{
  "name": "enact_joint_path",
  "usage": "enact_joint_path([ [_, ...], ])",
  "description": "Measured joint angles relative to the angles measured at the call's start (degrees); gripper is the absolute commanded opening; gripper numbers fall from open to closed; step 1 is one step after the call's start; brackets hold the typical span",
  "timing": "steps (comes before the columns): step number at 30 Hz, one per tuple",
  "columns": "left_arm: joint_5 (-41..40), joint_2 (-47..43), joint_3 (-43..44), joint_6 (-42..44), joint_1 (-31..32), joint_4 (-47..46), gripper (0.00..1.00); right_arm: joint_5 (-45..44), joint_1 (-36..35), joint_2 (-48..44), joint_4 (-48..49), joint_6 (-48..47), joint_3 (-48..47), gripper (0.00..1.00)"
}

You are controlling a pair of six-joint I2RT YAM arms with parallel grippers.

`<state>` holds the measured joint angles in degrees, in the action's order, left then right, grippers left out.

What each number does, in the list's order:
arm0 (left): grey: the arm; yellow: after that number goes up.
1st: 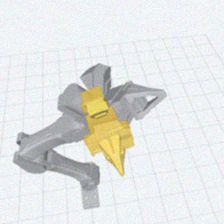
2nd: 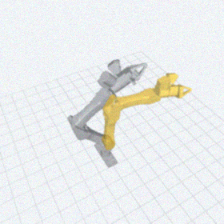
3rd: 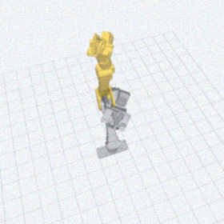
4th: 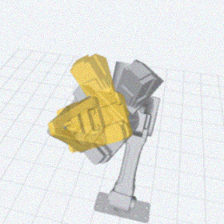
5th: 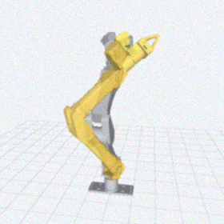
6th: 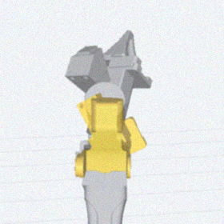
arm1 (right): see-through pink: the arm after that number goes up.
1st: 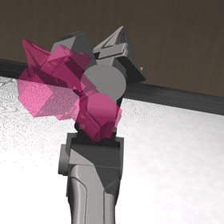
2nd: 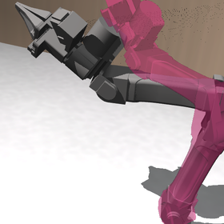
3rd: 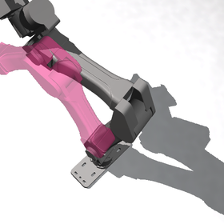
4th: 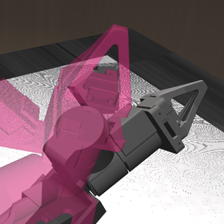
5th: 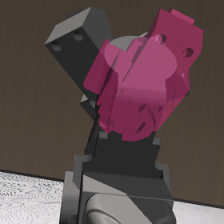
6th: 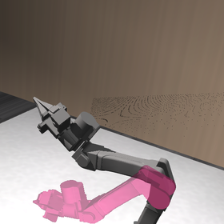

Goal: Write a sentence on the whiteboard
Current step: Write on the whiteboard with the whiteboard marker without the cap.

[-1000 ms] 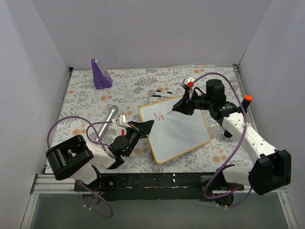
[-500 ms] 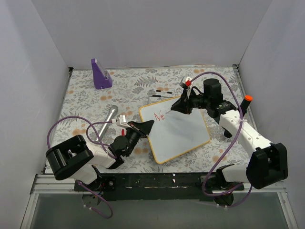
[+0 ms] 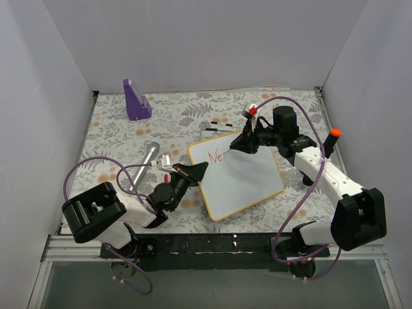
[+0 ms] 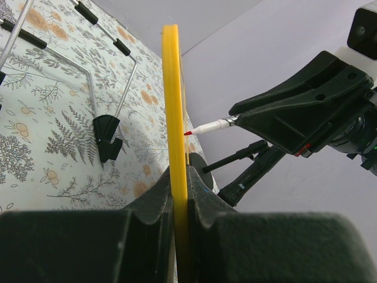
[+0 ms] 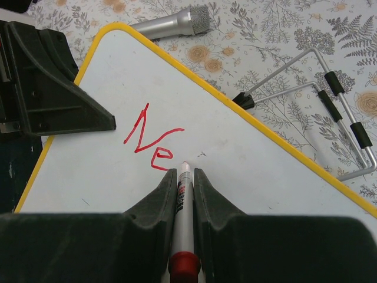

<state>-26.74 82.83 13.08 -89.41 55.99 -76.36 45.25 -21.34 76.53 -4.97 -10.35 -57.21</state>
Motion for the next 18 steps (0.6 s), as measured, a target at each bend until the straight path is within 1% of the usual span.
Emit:
enact_joint_path([
  [9,-0.02,0.0,0.0,0.02,0.0,0.0,0.0,0.04,0.0,0.02,0.07,0.02,0.22,0.01],
  [18,-0.37,0.0,-0.28,-0.37,0.0,0.11,0.0,1.01,0.0,-1.6,0.0,-0.61,3.23,0.01],
])
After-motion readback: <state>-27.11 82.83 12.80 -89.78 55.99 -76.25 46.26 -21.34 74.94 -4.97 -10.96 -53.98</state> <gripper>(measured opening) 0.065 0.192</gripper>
